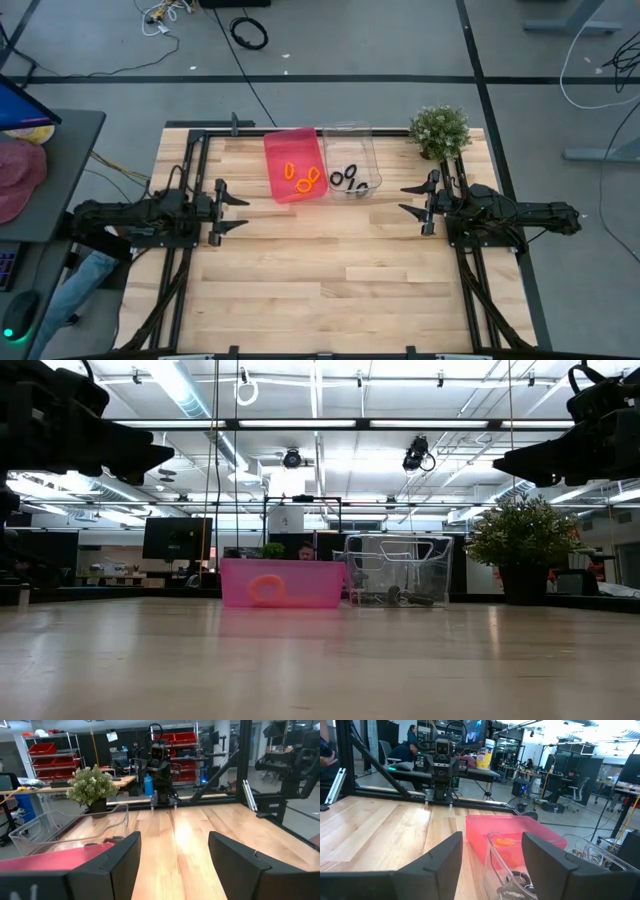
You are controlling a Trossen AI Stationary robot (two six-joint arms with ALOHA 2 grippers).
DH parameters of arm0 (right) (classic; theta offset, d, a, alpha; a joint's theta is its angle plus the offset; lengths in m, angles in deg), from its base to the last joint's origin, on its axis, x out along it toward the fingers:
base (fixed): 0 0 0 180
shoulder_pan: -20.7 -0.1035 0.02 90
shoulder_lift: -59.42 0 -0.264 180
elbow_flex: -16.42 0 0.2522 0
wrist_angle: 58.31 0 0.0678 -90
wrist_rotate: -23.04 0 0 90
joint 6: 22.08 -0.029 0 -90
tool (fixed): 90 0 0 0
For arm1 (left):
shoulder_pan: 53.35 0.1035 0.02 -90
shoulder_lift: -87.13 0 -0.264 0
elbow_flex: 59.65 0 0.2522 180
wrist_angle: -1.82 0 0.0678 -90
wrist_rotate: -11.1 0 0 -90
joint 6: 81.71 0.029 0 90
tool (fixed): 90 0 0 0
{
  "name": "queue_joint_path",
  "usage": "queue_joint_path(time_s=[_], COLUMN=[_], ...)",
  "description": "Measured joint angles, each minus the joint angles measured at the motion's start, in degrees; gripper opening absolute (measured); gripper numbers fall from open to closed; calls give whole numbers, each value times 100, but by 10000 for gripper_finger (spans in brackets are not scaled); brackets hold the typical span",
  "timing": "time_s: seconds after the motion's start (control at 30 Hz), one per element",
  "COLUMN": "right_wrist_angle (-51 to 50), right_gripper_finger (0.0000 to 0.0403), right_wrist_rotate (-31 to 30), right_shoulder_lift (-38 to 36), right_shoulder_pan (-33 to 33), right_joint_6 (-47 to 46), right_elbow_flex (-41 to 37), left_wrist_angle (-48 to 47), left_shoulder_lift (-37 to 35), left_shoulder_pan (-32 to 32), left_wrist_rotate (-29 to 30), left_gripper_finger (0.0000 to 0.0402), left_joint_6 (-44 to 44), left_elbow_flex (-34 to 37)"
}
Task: Sort spring keychains
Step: Return to Home Position
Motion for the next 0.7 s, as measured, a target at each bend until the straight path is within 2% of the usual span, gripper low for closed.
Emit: queue_joint_path(time_s=[0.7], right_wrist_angle=[0], right_gripper_finger=[208], right_wrist_rotate=[-1], right_shoulder_lift=[-2], right_shoulder_pan=[-2], right_joint_6=[0], right_elbow_flex=[0], left_wrist_angle=[86], left_shoulder_lift=[0], left_shoulder_pan=[1], left_wrist_rotate=[0], left_gripper_finger=[236], left_joint_6=[-2], left_elbow_flex=[0])
